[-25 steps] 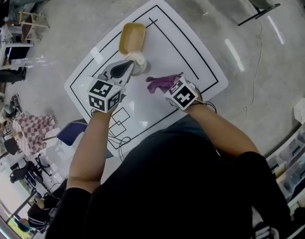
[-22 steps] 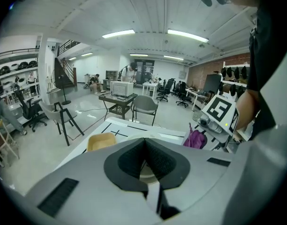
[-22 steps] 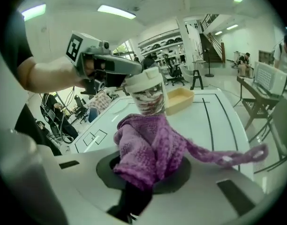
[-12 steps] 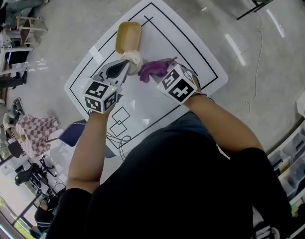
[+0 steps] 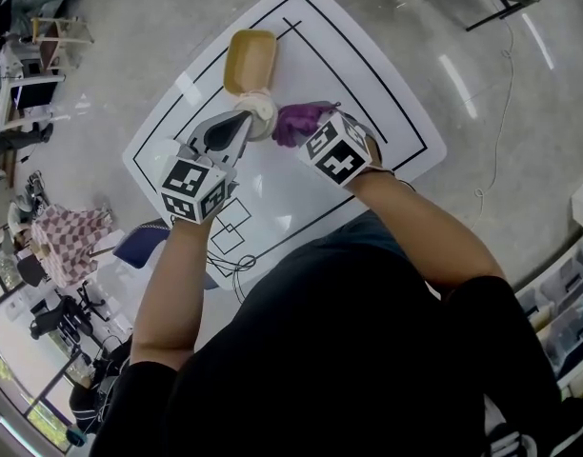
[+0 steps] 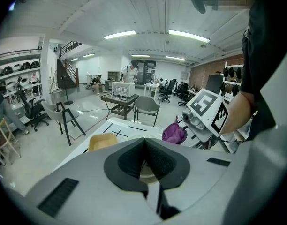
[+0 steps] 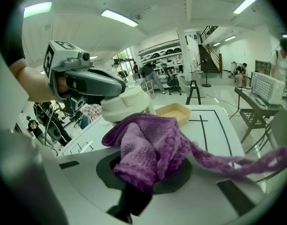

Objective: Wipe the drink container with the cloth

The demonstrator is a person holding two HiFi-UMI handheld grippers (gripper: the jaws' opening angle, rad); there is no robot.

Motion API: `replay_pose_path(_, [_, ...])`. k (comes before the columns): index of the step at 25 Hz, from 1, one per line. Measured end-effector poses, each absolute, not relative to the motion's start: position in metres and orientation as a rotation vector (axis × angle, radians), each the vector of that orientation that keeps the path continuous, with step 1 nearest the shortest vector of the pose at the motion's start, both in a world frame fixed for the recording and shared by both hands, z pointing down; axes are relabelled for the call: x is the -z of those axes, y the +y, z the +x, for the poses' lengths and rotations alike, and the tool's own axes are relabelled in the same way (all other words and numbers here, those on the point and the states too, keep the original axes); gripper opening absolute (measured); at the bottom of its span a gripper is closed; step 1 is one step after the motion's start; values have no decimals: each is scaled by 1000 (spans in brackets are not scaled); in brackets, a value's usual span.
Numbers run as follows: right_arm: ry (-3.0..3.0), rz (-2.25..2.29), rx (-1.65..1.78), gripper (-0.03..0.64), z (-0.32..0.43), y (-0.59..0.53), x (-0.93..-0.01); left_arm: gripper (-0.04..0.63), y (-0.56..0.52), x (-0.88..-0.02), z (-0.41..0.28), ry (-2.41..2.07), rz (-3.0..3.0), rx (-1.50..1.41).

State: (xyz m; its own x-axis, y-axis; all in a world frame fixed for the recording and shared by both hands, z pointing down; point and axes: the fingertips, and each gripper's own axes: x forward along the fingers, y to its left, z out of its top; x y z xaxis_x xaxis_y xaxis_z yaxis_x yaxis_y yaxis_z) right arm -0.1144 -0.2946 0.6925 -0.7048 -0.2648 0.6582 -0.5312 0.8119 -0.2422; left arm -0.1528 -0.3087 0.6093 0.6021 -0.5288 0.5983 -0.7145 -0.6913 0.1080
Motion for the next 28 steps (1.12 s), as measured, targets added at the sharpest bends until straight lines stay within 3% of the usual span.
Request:
replay_pose_path(13, [-2223, 440, -566, 81, -124, -295, -786, 21, -315, -613, -152, -1035, 2502, -670])
replay_pose_path(28, [-2380, 322, -456, 81, -79, -341, -719, 21, -328, -617, -157, -1033, 2504, -671])
